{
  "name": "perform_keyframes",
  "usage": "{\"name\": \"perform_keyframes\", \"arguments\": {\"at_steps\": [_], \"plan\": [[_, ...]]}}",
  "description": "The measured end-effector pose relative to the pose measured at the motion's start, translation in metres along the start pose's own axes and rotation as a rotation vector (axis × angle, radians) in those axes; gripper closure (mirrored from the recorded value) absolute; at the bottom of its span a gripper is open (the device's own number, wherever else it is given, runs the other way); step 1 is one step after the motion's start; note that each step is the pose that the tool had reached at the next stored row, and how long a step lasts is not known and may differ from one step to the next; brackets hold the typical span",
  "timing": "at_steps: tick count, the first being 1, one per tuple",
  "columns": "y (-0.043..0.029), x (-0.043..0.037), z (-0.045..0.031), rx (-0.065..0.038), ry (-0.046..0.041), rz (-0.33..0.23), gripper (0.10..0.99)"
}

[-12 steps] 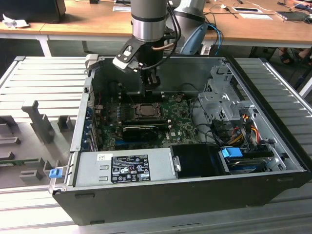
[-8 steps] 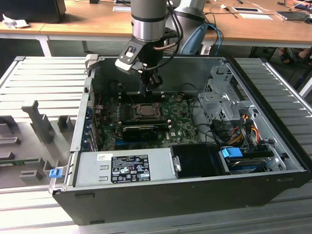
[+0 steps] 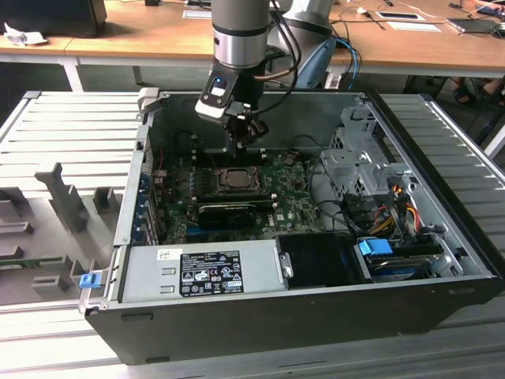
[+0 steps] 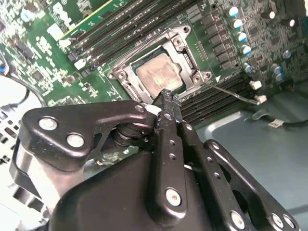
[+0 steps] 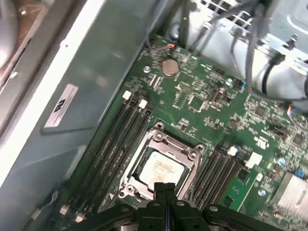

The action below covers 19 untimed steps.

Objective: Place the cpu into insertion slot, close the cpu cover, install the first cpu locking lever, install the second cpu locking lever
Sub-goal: 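Install the first cpu locking lever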

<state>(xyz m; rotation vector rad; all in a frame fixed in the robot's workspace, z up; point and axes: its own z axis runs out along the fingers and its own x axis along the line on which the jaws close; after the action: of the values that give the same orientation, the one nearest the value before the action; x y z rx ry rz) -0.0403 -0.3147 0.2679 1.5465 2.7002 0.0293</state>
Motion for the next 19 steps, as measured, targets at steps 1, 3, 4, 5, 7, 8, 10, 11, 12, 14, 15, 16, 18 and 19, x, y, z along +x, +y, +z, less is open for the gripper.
{"name": "perform_keyframes", "arguments": {"at_steps": [1, 3, 4, 5, 7, 8, 10, 11, 12, 14, 15, 16, 18, 19], "plan": [[0.0000, 0.0000, 0.0000, 0.000, 0.0010, -0.032, 0.980], [0.0000, 0.0000, 0.0002, -0.001, 0.0033, -0.109, 0.980], [0.0000, 0.0000, 0.0003, -0.002, 0.0044, -0.133, 0.980], [0.0000, 0.0000, 0.0003, -0.002, 0.0048, -0.144, 0.980], [0.0000, 0.0000, 0.0004, -0.003, 0.0066, -0.202, 0.980], [0.0003, -0.0002, 0.0004, -0.003, 0.0070, -0.211, 0.980], [0.0018, -0.0011, 0.0005, -0.003, 0.0079, -0.231, 0.980], [0.0035, -0.0021, 0.0006, -0.003, 0.0084, -0.235, 0.980], [0.0049, -0.0029, 0.0006, -0.002, 0.0088, -0.239, 0.980], [0.0071, -0.0042, 0.0007, -0.002, 0.0096, -0.258, 0.980], [0.0076, -0.0045, 0.0007, -0.002, 0.0103, -0.278, 0.980], [0.0079, -0.0046, 0.0008, -0.003, 0.0109, -0.296, 0.980], [0.0079, -0.0046, 0.0007, -0.004, 0.0125, -0.352, 0.980], [0.0079, -0.0047, 0.0008, -0.004, 0.0138, -0.393, 0.980]]}}
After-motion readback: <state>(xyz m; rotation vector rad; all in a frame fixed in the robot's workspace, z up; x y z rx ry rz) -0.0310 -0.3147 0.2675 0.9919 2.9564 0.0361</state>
